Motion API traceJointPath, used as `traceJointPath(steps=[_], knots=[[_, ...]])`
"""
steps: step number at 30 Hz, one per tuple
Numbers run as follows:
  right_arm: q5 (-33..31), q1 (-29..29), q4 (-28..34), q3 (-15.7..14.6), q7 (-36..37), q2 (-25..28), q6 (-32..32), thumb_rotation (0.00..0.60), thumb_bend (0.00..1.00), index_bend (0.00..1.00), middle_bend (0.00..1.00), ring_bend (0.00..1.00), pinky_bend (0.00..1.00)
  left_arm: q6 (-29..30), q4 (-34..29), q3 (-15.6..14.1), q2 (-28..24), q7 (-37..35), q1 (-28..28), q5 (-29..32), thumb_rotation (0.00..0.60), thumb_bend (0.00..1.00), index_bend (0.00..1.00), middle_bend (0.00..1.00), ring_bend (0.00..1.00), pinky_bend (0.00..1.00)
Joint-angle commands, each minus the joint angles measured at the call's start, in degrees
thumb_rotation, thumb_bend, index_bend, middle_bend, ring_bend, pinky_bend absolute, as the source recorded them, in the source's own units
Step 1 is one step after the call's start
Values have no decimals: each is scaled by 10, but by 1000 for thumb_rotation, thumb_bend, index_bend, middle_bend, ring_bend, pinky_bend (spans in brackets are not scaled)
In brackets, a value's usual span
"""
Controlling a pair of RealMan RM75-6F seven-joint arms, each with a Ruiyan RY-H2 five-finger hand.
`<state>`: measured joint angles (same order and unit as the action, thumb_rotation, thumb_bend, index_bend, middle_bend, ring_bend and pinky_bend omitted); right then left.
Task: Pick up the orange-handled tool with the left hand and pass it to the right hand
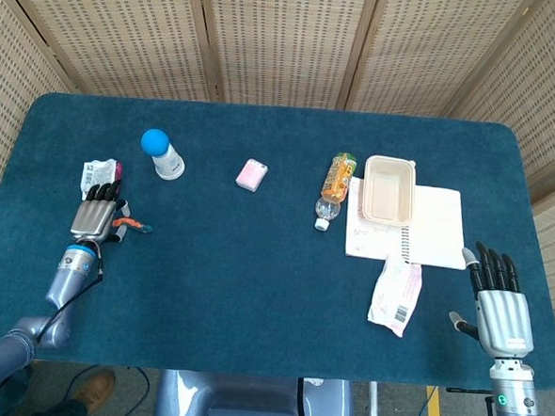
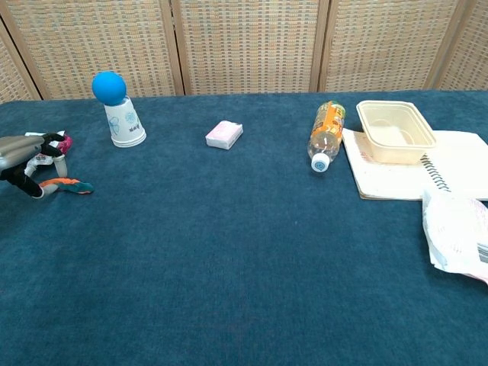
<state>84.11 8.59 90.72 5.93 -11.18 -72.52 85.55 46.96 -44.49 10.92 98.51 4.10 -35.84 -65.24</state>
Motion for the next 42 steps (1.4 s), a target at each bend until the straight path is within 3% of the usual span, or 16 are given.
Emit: traceJointPath(steps=[1, 9, 14, 27, 32, 36, 42], knots=[[1, 0, 0, 0, 0, 0, 0, 600, 0, 0, 0, 0, 0, -5, 8, 1, 6, 5, -2, 3, 600, 419, 460, 0, 0, 0], [1, -1, 2, 0, 3, 1, -2, 600, 0, 0, 0, 0, 0, -7, 24, 3, 18, 12, -4, 5, 600, 420, 467, 0, 0, 0], [1, -1, 2, 1, 7, 2, -4, 600, 0, 0, 0, 0, 0, -7, 24, 6, 18, 8, -2, 5, 600, 489, 576, 0, 0, 0], [3, -1, 3, 0, 11, 3, -5, 600, 0, 0, 0, 0, 0, 17, -17, 15, 0, -30, 6, -8, 600, 546, 677, 0, 0, 0], [8, 1, 6, -1, 19, 4, -9, 600, 0, 0, 0, 0, 0, 48, -110, 27, -41, -120, 16, -38, 600, 547, 698, 0, 0, 0], [16, 9, 12, -2, 49, 10, -22, 600, 0, 5, 0, 0, 0, 78, -208, 31, -81, -260, 22, -97, 600, 548, 700, 0, 0, 0], [41, 32, 45, 7, 70, 33, -36, 600, 0, 79, 0, 0, 0, 103, -293, 30, -95, -366, 9, -155, 600, 548, 700, 0, 0, 0]])
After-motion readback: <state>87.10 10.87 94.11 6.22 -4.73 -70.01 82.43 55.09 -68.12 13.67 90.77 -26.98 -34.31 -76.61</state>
